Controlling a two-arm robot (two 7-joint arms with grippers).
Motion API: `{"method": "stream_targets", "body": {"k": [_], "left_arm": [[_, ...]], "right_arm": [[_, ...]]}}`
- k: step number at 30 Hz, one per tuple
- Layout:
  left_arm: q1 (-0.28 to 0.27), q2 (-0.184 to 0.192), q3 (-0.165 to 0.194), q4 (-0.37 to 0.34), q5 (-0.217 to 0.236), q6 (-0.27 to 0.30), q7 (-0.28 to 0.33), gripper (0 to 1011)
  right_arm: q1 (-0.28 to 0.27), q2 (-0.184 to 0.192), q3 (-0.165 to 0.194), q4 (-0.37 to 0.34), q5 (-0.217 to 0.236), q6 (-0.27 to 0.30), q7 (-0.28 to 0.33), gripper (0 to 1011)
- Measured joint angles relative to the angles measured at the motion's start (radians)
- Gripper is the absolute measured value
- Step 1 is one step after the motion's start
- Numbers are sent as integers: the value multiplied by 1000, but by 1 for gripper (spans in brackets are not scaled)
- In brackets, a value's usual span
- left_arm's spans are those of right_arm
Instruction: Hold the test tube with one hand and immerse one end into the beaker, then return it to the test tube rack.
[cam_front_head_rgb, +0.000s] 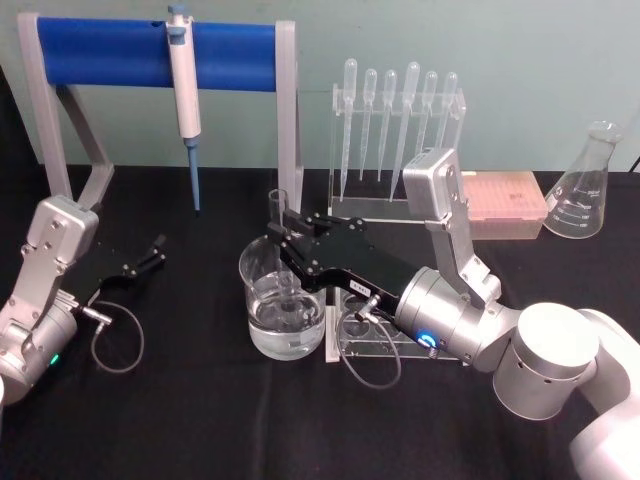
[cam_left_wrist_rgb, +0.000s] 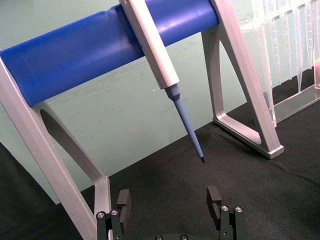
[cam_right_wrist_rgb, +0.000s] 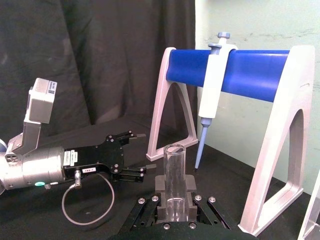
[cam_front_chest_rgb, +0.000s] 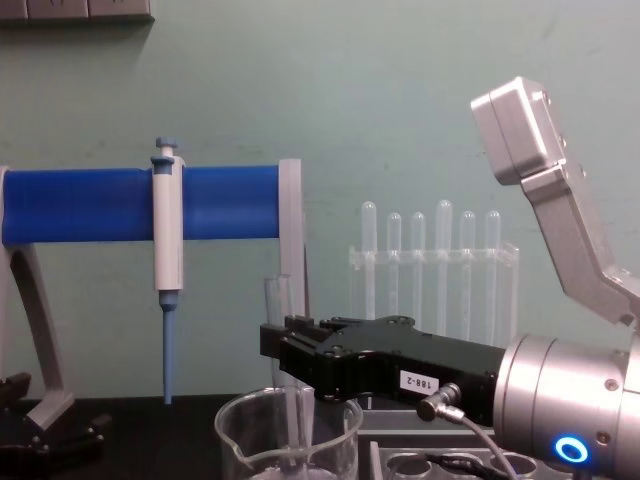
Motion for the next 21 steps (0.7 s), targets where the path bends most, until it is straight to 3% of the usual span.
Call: {"method": "stream_targets", "body": {"k": [21], "left_arm": [[0,0,0,0,0,0,0,1000]], "right_arm": [[0,0,0,0,0,0,0,221]]}}
